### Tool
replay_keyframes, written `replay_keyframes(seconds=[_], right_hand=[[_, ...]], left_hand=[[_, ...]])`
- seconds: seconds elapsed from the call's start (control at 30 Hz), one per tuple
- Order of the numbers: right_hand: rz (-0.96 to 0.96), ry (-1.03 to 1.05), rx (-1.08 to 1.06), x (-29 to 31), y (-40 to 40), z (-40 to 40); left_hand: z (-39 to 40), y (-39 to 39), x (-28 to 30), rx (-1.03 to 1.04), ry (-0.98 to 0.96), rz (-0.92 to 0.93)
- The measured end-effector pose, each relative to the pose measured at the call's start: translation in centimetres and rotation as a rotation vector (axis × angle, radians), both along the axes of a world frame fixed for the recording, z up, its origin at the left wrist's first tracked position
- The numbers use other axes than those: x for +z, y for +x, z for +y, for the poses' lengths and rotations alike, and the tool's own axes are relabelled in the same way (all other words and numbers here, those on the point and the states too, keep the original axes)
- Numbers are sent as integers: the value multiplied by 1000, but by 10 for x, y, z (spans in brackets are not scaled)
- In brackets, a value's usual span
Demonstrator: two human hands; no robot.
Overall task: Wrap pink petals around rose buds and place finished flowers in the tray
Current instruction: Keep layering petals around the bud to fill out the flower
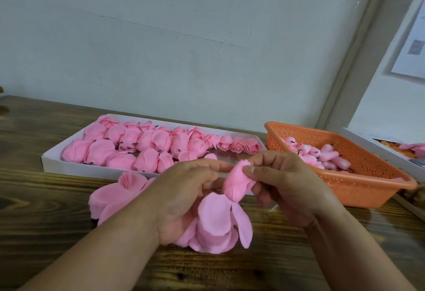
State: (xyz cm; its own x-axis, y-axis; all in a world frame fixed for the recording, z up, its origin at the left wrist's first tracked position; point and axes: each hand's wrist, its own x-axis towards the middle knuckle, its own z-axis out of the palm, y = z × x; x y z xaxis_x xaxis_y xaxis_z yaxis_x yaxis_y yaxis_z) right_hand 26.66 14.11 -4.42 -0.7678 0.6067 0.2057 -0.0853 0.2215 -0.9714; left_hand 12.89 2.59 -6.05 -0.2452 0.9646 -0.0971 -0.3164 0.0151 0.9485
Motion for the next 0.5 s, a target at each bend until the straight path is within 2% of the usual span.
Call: replay_keyframes(seconds=[0.17, 0.33, 0.5], right_hand=[[27, 16, -52, 3, 3, 3], [48, 14, -67, 4, 3, 4], [52, 18, -82, 5, 3, 1]], left_hand=[[-3, -4, 0, -155, 109, 152], [0, -1, -4, -103, 192, 345], [1, -1, -7, -51, 225, 408]])
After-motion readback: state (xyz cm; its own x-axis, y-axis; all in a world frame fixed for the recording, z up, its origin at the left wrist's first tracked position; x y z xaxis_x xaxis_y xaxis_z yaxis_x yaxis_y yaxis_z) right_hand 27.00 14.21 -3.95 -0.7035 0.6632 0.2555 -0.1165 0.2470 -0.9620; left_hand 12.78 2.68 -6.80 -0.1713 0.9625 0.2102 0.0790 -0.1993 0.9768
